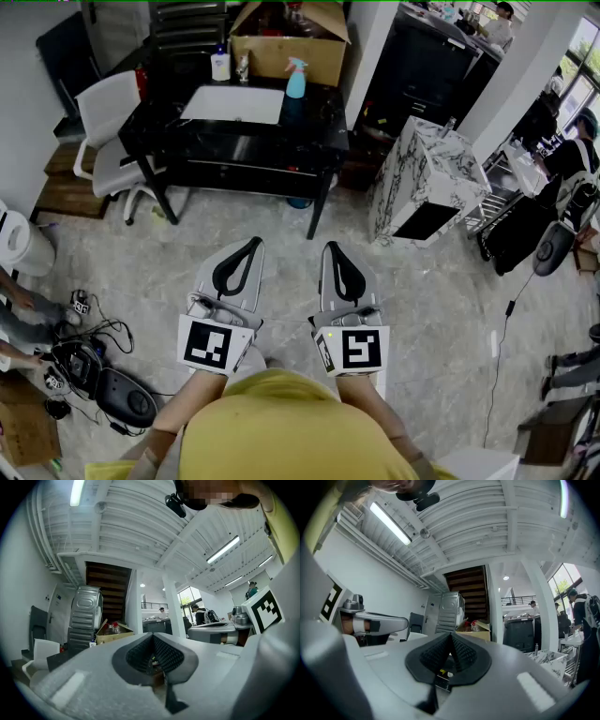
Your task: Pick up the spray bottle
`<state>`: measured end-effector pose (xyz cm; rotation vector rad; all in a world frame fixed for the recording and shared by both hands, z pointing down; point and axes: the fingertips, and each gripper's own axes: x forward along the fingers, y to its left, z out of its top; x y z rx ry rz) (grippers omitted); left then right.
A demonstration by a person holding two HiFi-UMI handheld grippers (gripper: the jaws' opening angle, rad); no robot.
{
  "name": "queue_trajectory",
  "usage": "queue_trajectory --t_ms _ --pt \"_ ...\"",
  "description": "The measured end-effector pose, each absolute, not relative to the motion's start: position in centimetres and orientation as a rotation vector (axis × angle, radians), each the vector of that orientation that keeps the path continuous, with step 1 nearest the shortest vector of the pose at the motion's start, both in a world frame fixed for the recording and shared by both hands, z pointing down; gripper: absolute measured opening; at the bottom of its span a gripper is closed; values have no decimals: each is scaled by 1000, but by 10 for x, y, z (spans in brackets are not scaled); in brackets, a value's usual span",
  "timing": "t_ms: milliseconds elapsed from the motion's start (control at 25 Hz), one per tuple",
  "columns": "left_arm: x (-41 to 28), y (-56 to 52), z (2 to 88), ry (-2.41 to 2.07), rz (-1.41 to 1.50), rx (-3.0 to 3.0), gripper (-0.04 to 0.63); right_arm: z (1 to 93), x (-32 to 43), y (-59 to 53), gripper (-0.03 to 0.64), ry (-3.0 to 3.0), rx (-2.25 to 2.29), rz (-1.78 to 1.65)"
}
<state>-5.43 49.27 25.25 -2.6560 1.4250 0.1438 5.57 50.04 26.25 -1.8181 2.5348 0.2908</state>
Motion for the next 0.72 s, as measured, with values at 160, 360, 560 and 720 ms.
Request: queue_trajectory --t_ms 160,360,560,720 --pt "-54 478 260 1428 129 -2670 3 265 55 486 0 2528 -1804 288" --pt "-53 444 274 1423 131 -2701 3 280 51 452 2 2545 -1792 257" --pt "-56 383 278 1376 141 -2713 3 285 44 392 2 2536 -1818 282" --pt "-63 320 279 1352 138 -2707 3 287 35 329 2 2521 -1831 296"
